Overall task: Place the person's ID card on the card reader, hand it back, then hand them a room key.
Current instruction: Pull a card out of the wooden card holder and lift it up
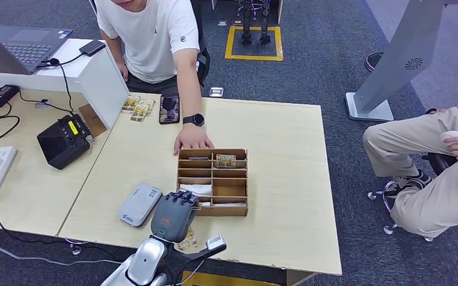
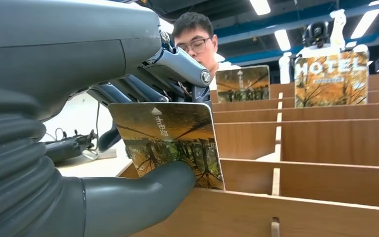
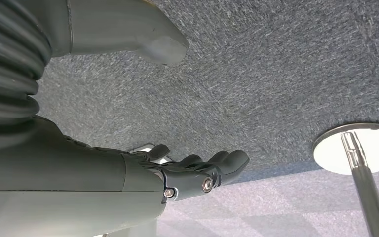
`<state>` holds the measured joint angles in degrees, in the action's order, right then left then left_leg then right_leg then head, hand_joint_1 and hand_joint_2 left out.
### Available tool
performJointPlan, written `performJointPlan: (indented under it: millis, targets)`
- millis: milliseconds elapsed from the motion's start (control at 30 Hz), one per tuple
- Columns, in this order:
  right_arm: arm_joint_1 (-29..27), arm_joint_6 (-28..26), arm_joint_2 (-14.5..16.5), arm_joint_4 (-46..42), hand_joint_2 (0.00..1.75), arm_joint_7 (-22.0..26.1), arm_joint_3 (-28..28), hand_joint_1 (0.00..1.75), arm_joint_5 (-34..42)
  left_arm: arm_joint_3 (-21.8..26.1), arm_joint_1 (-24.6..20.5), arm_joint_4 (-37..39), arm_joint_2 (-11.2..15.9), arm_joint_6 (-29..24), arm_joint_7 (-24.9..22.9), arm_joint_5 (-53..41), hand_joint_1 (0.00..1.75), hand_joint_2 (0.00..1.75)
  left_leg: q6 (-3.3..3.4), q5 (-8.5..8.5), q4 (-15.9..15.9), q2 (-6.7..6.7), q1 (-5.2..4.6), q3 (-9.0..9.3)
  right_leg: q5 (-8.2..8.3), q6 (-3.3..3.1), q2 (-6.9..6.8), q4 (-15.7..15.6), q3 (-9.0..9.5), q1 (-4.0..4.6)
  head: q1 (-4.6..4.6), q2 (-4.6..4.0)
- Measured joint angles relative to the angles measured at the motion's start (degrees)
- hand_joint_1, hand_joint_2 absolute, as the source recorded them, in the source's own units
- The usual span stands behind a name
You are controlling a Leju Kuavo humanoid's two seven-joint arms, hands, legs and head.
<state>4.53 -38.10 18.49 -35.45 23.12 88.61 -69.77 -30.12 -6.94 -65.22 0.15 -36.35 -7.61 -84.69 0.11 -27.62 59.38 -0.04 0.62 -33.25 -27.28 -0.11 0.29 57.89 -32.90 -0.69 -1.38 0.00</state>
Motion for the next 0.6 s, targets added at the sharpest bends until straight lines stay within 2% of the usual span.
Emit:
performJointPlan:
  millis: [100, 367, 600]
  targets:
    - [0.00, 0.00, 0.00, 0.02, 1.75, 0.02, 0.00, 0.00, 0.00, 0.01, 0.02, 0.11, 0.00, -1.16, -0.02, -0.22, 1.75, 1.75, 0.00, 0.00, 0.00, 0.00, 0.00, 0.00, 0.00, 0.00, 0.00, 0.00, 0.00, 0.00, 0.00, 0.00]
    - [-0.01, 0.00, 0.00, 0.19, 1.75, 0.21, 0.00, 0.00, 0.00, 0.02, 0.42, -0.04, -0.05, -2.96, 1.07, -0.19, 1.75, 1.75, 0.00, 0.00, 0.00, 0.00, 0.00, 0.00, 0.00, 0.00, 0.00, 0.00, 0.00, 0.00, 0.00, 0.00]
    - [-0.02, 0.00, 0.00, 0.40, 1.75, 0.84, 0.00, 0.00, 0.02, 1.74, 2.52, -4.24, -0.98, -3.07, 8.02, 2.35, 1.75, 1.75, 0.00, 0.00, 0.00, 0.00, 0.00, -0.01, 0.00, 0.00, -0.01, 0.00, 0.00, 0.00, 0.01, 0.00]
